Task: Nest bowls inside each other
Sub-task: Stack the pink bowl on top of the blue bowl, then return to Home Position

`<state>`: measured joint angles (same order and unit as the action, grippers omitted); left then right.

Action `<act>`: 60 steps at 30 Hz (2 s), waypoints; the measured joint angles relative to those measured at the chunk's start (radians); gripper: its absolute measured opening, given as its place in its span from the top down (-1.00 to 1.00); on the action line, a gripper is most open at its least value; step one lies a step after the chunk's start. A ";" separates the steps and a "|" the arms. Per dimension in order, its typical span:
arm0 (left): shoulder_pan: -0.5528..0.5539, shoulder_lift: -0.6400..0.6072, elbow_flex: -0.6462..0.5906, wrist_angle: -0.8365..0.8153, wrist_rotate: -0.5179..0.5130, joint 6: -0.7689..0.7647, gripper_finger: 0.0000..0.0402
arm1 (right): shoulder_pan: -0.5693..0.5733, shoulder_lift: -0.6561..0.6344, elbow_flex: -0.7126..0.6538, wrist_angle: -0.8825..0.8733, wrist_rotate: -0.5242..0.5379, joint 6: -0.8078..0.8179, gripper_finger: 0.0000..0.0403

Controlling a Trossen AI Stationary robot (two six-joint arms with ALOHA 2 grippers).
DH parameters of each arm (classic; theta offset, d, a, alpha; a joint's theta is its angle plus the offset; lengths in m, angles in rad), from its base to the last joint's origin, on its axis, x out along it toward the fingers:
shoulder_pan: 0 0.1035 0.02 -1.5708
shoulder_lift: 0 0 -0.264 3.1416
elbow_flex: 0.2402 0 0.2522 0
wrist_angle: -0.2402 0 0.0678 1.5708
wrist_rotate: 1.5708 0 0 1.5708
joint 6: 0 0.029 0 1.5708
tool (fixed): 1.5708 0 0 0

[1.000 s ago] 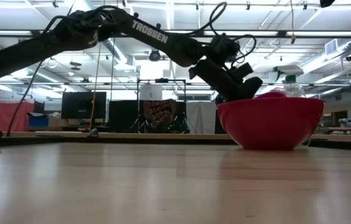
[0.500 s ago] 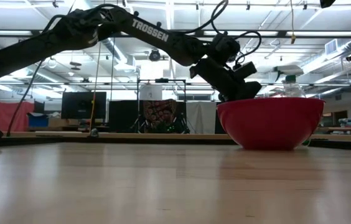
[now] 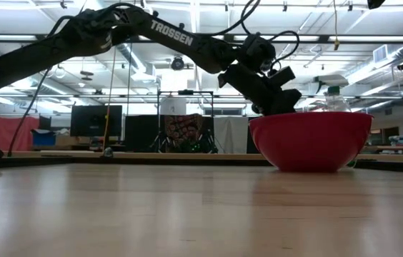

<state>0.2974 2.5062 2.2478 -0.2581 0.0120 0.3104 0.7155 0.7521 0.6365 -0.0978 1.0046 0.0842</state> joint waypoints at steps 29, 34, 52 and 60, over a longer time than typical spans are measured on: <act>0.001 0.031 0.000 0.116 -0.179 0.177 0.19 | 0.000 0.000 -0.023 0.003 0.049 0.029 0.03; -0.016 -0.011 0.000 0.175 -0.173 0.177 0.20 | -0.001 -0.003 -0.023 0.024 0.092 0.021 0.03; -0.054 -0.316 -0.106 -0.308 -0.087 0.154 0.77 | -0.041 -0.315 -0.065 -0.150 -0.038 -0.039 0.23; -0.099 -0.664 -0.607 -0.082 -0.086 0.080 0.98 | -0.138 -0.537 -0.244 -0.010 -0.084 -0.061 0.24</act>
<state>0.1981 1.8424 1.6408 -0.3401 -0.0736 0.3904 0.5772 0.2150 0.3926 -0.1080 0.9202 0.0231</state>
